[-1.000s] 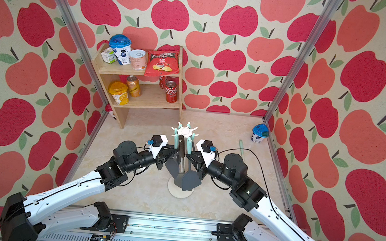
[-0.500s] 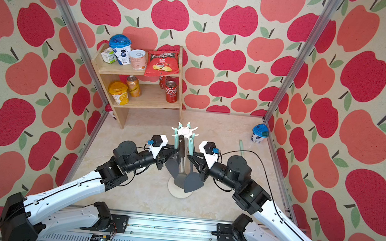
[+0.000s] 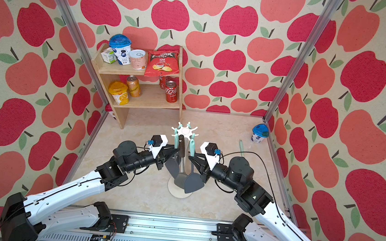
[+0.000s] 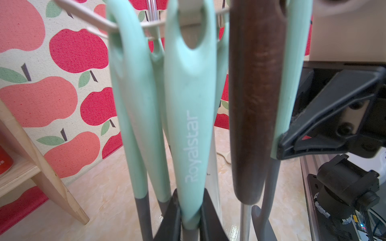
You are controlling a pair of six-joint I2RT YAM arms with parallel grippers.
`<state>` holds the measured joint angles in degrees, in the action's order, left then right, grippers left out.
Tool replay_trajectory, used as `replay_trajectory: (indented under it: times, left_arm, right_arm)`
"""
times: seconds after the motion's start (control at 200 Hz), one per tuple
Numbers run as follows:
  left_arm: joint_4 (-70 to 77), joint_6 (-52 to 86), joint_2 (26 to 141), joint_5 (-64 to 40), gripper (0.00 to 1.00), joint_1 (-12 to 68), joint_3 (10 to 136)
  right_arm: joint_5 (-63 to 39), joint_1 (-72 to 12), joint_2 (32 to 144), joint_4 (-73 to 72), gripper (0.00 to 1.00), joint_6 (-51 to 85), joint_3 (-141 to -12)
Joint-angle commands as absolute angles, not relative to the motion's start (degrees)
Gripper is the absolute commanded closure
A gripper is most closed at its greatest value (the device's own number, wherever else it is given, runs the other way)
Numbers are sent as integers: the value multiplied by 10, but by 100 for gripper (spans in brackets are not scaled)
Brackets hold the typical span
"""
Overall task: Take the spatula off the kitchen utensil rack
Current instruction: Take off the spatula from the rack.
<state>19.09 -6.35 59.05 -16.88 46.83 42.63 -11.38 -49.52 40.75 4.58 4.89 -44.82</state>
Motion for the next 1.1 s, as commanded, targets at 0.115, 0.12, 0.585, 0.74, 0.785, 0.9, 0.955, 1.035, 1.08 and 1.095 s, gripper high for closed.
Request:
replay_trajectory:
  times: [0.115, 0.12, 0.585, 0.74, 0.785, 0.9, 0.955, 1.035, 1.08, 1.095]
  left_arm:
    - [134, -71, 608, -154, 100, 469, 421]
    - [134, -71, 608, -154, 100, 469, 421]
    - [134, -73, 604, -153, 100, 470, 418]
    - [131, -73, 604, -153, 100, 470, 418]
    - [131, -73, 605, -153, 100, 470, 419]
    - [131, -73, 606, -153, 100, 470, 420]
    - [130, -73, 607, -153, 100, 470, 420]
    - [130, -74, 607, -154, 100, 470, 421]
    - [130, -74, 608, -153, 100, 470, 421]
    - [130, -74, 608, -154, 100, 470, 421]
  right_arm:
    - [-84, -497, 378, 78, 100, 42, -475]
    - [-83, -497, 378, 79, 100, 42, -475]
    - [-21, -477, 387, 137, 100, 33, -507]
    - [-15, -449, 396, 159, 100, 40, -521]
    - [-17, -439, 397, 165, 100, 42, -524]
    - [-19, -418, 402, 180, 100, 48, -531]
    - [-18, -412, 404, 187, 100, 48, -535]
    - [-15, -402, 409, 196, 100, 51, -540]
    - [-13, -397, 412, 200, 100, 52, -543]
    - [-13, -395, 413, 202, 100, 52, -544]
